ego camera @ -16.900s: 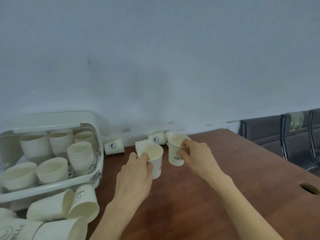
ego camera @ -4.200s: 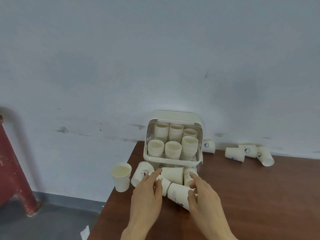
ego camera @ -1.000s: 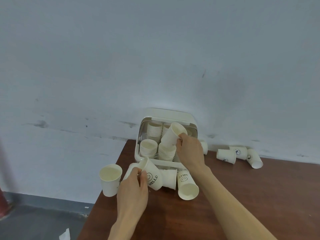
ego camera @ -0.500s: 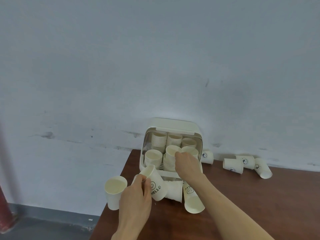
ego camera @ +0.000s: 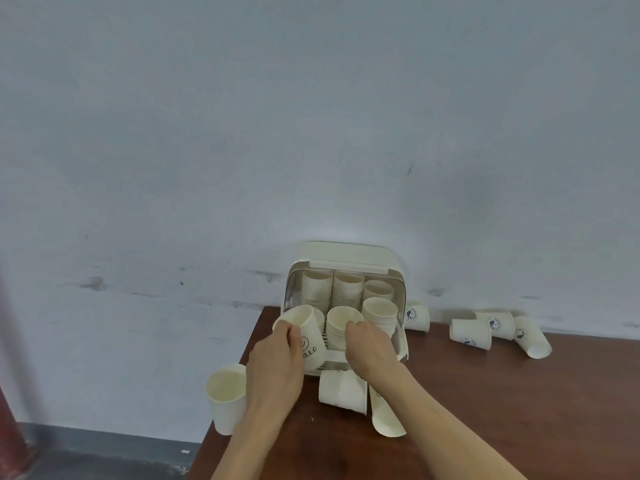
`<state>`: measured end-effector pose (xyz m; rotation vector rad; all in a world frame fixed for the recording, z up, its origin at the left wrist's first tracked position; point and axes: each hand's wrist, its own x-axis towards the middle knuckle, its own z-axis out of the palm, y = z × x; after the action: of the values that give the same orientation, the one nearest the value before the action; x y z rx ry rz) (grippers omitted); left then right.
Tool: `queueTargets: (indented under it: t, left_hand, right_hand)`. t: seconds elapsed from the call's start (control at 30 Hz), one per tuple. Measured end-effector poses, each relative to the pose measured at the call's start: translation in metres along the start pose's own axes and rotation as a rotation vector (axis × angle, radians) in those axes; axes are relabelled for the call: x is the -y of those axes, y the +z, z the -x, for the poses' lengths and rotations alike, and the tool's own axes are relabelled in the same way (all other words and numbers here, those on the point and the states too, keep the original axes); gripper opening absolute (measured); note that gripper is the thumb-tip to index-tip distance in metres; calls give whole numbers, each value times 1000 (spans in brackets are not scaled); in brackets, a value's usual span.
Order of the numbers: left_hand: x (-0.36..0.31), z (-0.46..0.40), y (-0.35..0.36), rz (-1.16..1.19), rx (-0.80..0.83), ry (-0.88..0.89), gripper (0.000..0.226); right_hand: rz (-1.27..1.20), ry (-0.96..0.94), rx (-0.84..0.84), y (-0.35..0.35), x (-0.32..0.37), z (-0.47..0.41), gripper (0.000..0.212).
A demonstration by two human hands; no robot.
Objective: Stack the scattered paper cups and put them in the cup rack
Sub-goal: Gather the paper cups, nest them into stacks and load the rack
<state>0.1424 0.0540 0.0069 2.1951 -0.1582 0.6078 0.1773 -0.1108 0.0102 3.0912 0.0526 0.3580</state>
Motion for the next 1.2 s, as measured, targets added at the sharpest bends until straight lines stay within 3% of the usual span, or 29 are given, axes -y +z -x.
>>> queueTargets:
  t: [0.37, 0.57, 1.2]
  left_hand:
    - [-12, -59, 27, -78, 48, 111, 23]
    - [0, -64, 40, -230, 106, 24, 28]
    - [16, -65, 60, -330, 174, -96, 30]
  right_hand:
    - [-62, 34, -42, 11, 3, 3, 16]
    - [-56, 30, -55, 13, 3, 4, 19]
    - [-56, 40, -44, 11, 6, 10, 23]
